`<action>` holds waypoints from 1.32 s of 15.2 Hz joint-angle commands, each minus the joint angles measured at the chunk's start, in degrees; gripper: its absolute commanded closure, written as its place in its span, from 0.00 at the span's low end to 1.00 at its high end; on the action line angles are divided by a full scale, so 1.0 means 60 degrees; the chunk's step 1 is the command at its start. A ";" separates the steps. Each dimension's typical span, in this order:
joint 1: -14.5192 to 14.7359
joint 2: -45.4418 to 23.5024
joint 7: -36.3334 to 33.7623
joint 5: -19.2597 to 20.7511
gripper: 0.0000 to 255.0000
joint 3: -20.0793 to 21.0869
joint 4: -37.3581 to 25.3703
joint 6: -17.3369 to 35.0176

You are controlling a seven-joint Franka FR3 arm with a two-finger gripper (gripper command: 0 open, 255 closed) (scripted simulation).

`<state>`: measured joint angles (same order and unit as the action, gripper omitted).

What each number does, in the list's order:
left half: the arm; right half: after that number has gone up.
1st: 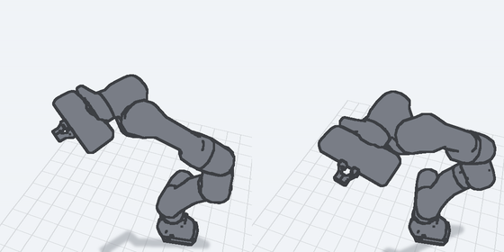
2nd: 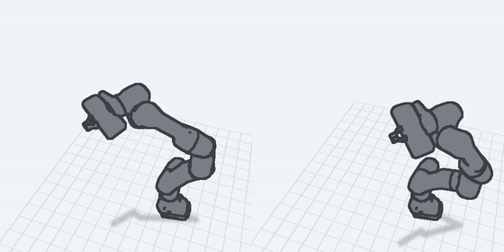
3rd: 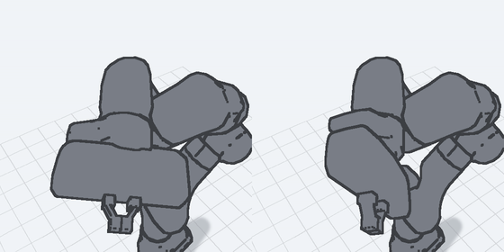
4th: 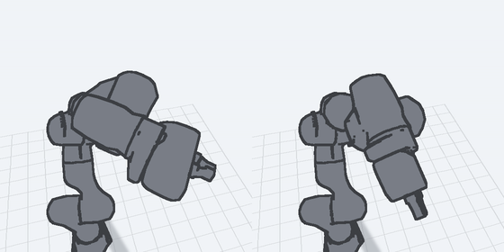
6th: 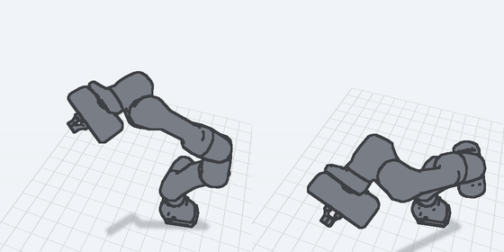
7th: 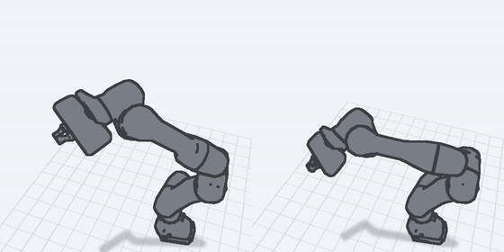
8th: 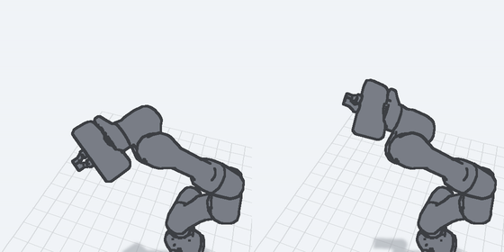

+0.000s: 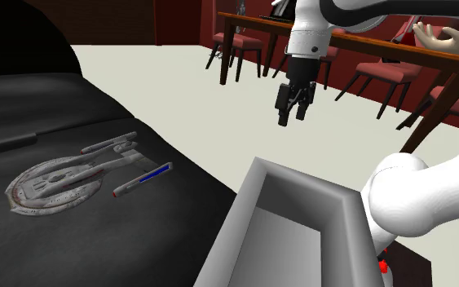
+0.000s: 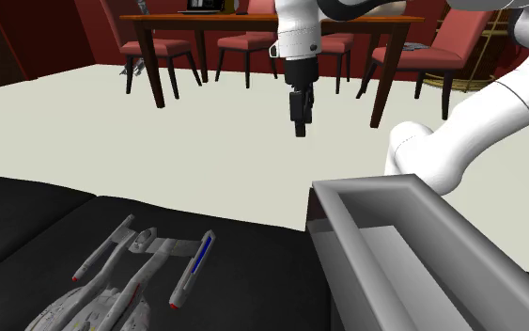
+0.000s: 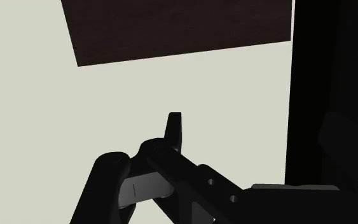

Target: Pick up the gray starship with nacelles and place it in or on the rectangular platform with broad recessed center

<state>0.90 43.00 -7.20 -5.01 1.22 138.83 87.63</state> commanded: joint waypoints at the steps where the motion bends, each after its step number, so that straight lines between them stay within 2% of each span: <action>1: 0.0000 0.0000 0.0000 0.0000 0.00 0.0000 0.0000 0.0000; 6: 0.0314 -0.0959 -0.1217 -0.0635 0.00 0.1017 -0.0602 0.0587; 11: 0.0512 -0.2162 -0.2421 -0.0989 0.00 0.1982 -0.1496 0.1141; 16: 0.0618 -0.3576 -0.3668 -0.0998 0.00 0.2899 -0.2678 0.1598; 20: 0.0695 -0.4862 -0.4733 -0.0713 0.00 0.3583 -0.3838 0.1848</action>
<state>4.89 16.53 -33.46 -9.89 21.36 118.17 98.16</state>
